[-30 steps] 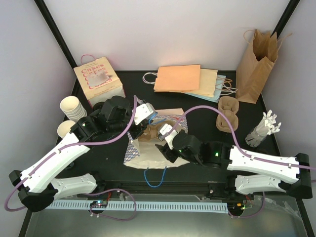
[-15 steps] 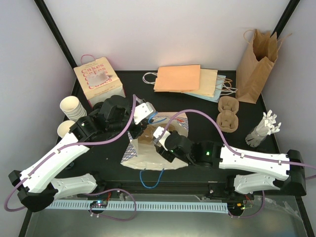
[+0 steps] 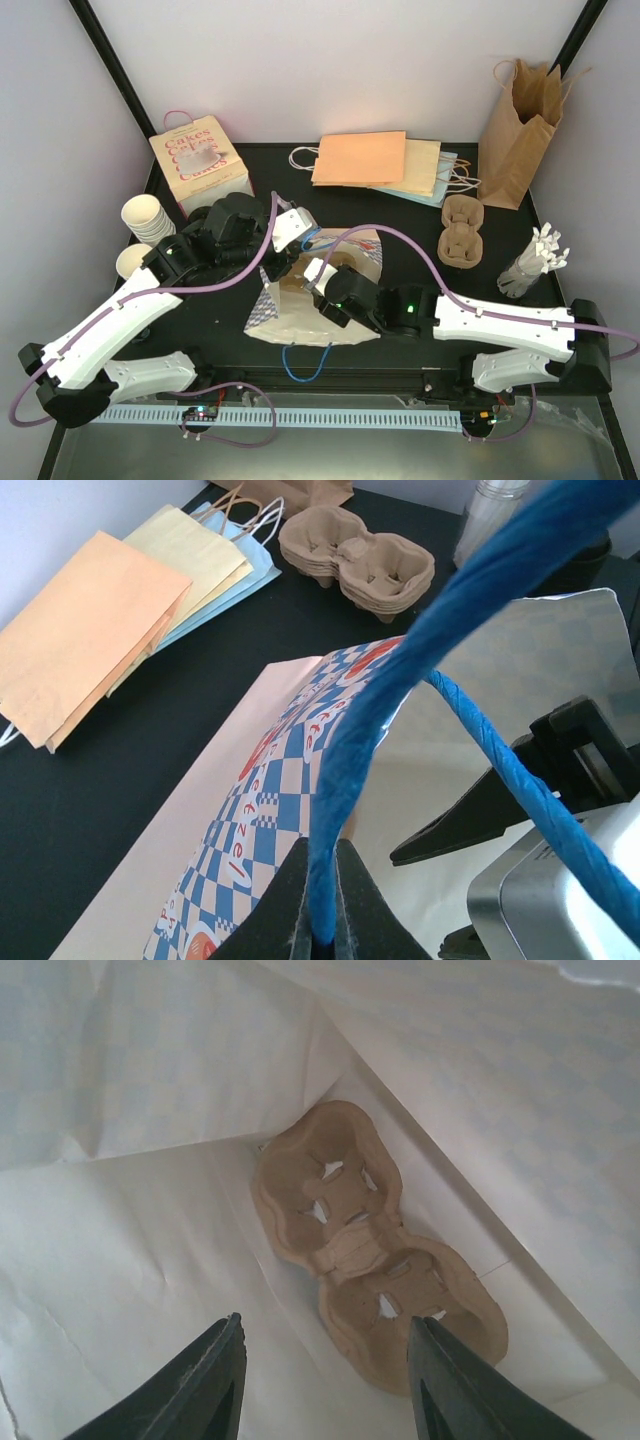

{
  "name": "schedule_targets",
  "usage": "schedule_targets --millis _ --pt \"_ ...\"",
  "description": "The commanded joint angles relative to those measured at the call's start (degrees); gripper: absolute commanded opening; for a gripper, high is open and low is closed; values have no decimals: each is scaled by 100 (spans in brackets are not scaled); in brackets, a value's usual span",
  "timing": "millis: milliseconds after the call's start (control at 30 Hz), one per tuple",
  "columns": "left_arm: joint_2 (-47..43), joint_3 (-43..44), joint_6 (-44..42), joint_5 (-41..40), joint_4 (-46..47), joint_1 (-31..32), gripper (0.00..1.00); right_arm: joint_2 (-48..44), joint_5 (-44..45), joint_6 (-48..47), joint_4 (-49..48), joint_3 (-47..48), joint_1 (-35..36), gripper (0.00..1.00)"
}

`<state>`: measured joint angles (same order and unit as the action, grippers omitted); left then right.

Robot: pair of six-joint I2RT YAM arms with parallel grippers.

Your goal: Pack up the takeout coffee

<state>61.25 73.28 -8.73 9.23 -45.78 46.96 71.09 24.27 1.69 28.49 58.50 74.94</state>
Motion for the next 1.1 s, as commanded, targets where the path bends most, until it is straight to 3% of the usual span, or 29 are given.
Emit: schedule_targets --millis 0,300,433,533,1067 --pt "17 316 92 105 7 46 2 0 167 -118 15 223 30 48" --pt "44 369 82 105 -1 50 2 38 256 -228 2 197 21 40" --pt "50 386 66 96 -10 63 2 79 223 -312 -1 220 -36 22" --pt "61 416 60 88 -19 59 1 181 254 -432 78 325 -34 2" --pt "326 589 241 -66 -39 68 2 805 484 -395 621 684 161 1"
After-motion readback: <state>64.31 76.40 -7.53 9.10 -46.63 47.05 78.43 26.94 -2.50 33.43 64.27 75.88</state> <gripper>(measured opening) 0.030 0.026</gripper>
